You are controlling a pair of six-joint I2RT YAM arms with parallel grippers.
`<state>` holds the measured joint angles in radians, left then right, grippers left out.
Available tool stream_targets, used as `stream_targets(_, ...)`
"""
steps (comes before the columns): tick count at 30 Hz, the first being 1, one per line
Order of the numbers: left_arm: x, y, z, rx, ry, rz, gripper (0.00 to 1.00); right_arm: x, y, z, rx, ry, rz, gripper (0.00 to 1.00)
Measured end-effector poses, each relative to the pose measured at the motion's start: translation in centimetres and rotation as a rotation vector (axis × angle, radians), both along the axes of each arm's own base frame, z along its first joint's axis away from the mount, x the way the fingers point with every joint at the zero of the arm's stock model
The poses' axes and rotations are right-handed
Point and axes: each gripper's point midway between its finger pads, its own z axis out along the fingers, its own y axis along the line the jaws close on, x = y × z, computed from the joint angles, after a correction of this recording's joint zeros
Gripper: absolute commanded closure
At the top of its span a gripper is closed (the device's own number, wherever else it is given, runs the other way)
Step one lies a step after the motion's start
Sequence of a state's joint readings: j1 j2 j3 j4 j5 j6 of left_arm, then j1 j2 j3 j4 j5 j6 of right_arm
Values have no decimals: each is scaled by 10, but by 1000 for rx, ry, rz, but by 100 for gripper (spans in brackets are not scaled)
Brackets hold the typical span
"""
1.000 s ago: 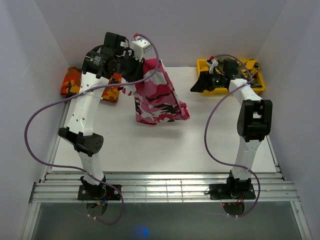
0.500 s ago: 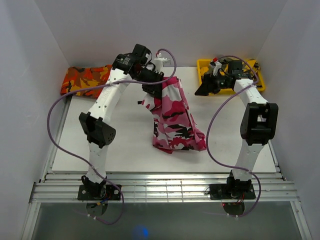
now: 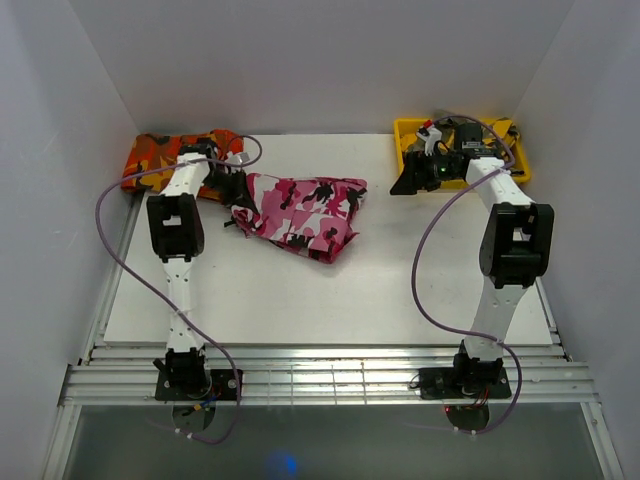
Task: Fold and stack the trousers
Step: Neatly place the folded trousers to the corner
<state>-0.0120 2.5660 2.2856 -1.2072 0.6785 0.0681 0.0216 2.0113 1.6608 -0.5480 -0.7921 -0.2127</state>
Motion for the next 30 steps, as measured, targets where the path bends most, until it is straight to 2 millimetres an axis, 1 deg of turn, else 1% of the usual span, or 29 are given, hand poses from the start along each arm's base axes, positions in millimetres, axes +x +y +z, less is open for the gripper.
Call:
stream_targets(2, -3, 16, 2, -6, -14, 19, 100, -4, 7, 1, 1, -3, 23, 2)
stream_targets(4, -8, 18, 3, -29, -29, 17, 100, -13, 25, 3, -5, -9, 78, 8)
stream_targets(5, -14, 17, 2, -46, -28, 16, 100, -19, 37, 3, -5, -11, 111, 11)
stream_targets(7, -27, 11, 2, -88, -11, 24, 98, -42, 77, 3, -5, -8, 223, 14)
stream_targets(8, -35, 9, 1, -108, 0, 35, 93, -51, 91, 2, -7, -5, 263, 14)
stream_targets(10, -48, 9, 2, -140, 20, 64, 88, -74, 127, 0, -7, 9, 363, 14)
stream_targets(11, -53, 9, 3, -145, 23, 78, 77, -81, 141, 1, -1, 8, 400, 14)
stream_targets(12, -57, 10, 4, -148, 23, 93, 70, -85, 153, 1, 5, 3, 427, 16)
stream_targets(13, -59, 13, 7, -151, 14, 110, 59, -87, 162, -1, 9, 0, 445, 17)
stream_targets(14, -60, 15, 10, -155, -2, 133, 51, -87, 168, -2, 15, 2, 453, 18)
stream_targets(15, -64, 19, 12, -156, -11, 160, 38, -86, 173, -6, 20, 10, 455, 19)
stream_targets(16, -67, 23, 17, -161, -25, 189, 34, -85, 175, -12, 21, 19, 454, 25)
stream_targets(17, -71, 28, 22, -166, -44, 221, 33, -84, 176, -21, 18, 35, 452, 28)
stream_targets(18, -76, 32, 28, -169, -60, 252, 31, -84, 176, -31, 13, 56, 447, 32)
stream_targets(21, -88, 43, 45, -186, -114, 321, 29, -97, 170, -66, -3, 145, 440, 37)
stream_targets(22, -91, 44, 48, -192, -124, 335, 24, -102, 169, -74, 1, 168, 440, 38)
stream_targets(23, -94, 45, 49, -200, -132, 349, 23, -108, 168, -79, 7, 189, 443, 39)
stream_targets(25, -104, 43, 46, -222, -121, 375, 22, -117, 169, -84, 23, 214, 450, 45)
stream_targets(26, -109, 43, 41, -227, -106, 386, 22, -120, 169, -86, 29, 225, 451, 46)
stream_targets(28, -124, 43, 24, -229, -49, 417, 21, -126, 169, -89, 46, 245, 455, 51)
stream_targets(30, -138, 42, 10, -235, 15, 448, 20, -131, 170, -92, 66, 274, 455, 53)
